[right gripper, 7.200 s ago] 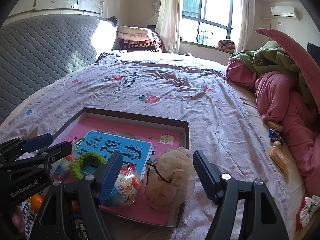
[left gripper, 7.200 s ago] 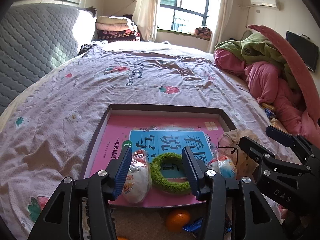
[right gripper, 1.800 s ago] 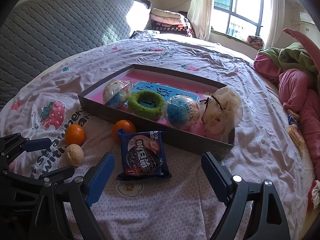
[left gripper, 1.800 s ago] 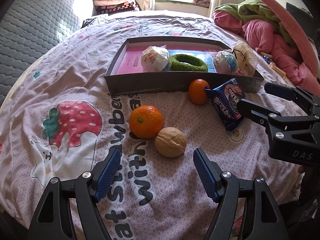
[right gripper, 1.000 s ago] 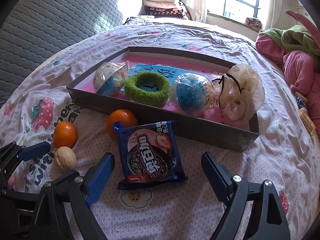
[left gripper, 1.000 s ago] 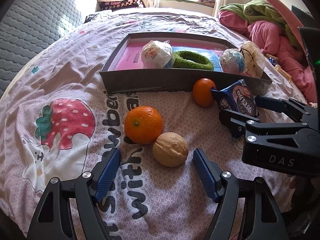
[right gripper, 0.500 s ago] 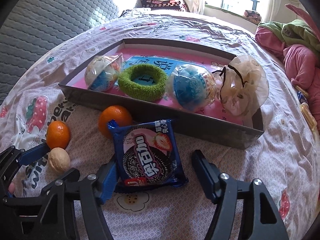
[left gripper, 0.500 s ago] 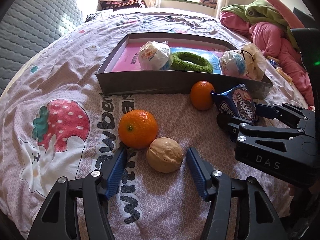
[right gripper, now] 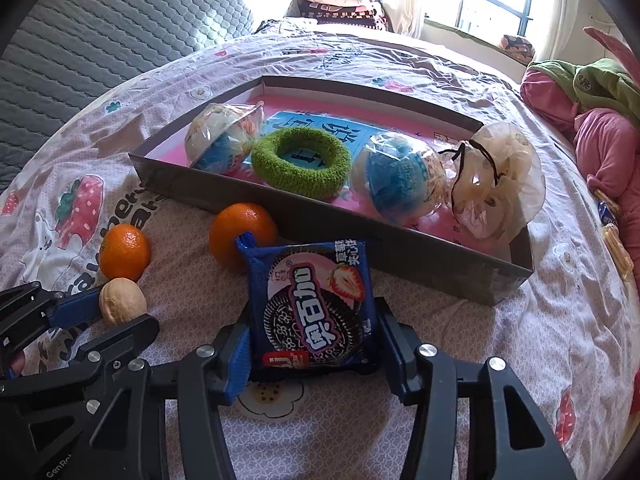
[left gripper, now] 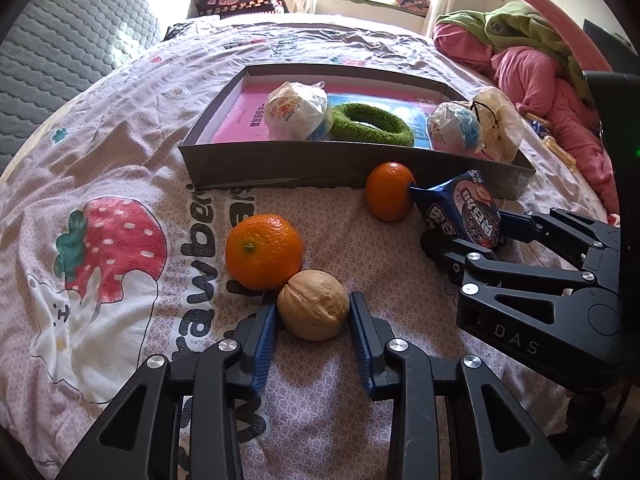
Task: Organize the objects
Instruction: 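Grasp the walnut with the left tool while the right tool grasps the blue snack bag, then lift the walnut with the left tool while the right tool lifts the snack bag toward the tray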
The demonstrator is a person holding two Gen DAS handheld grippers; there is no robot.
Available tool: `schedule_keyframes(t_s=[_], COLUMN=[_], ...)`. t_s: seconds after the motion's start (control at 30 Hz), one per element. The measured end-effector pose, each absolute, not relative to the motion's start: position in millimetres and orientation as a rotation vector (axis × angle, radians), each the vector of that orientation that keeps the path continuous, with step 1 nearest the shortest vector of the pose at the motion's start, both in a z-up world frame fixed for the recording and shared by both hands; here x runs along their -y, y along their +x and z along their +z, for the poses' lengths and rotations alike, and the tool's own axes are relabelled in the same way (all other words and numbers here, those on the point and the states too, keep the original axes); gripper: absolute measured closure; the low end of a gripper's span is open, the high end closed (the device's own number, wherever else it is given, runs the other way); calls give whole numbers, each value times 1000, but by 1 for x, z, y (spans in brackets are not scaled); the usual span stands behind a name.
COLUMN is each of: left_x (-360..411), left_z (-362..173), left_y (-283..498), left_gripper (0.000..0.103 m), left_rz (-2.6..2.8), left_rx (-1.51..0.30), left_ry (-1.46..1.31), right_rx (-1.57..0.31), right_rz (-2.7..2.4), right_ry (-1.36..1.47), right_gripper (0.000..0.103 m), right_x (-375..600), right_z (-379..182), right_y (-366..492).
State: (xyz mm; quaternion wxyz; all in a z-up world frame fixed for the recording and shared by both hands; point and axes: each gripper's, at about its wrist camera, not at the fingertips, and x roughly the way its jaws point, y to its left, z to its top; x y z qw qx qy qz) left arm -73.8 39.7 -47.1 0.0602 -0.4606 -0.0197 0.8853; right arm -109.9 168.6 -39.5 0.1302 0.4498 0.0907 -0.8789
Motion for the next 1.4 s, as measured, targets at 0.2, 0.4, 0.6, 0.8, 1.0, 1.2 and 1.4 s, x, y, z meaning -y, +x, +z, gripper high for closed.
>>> schedule_keyframes(t_s=[0.2, 0.4, 0.6, 0.8, 1.0, 1.2, 1.4], left_x=[-38, -40, -44, -46, -47, -44, -44], left_z=[-44, -39, -31, -18, -9, -1, 5], left_y=[-72, -68, -65, -61, -64, -70, -73], left_gripper=[68, 68, 68, 68, 68, 68, 68], left_rz=[2662, 2652, 2671, 2675, 2692, 2708, 2726], left_rx=[90, 92, 75, 81, 84, 96, 88], left_ry=[-1381, -1356, -1315, -1277, -1243, -1232, -1211], right_rx=[-253, -205, -177, -164, -152, -157, -149], right_rz=[-2553, -2550, -2561, -2586, -2600, -2617, -2638], right_ry=[1285, 1268, 1242, 1193, 1152, 1111, 1082], right_gripper=[51, 51, 51, 51, 51, 51, 51], right_x=[-172, -178, -182, -185, -184, -182, -182], right_z=[-37, -33, -25, -13, -3, 7, 13], right_y=[-106, -104, -101, -99, -98, -95, -95])
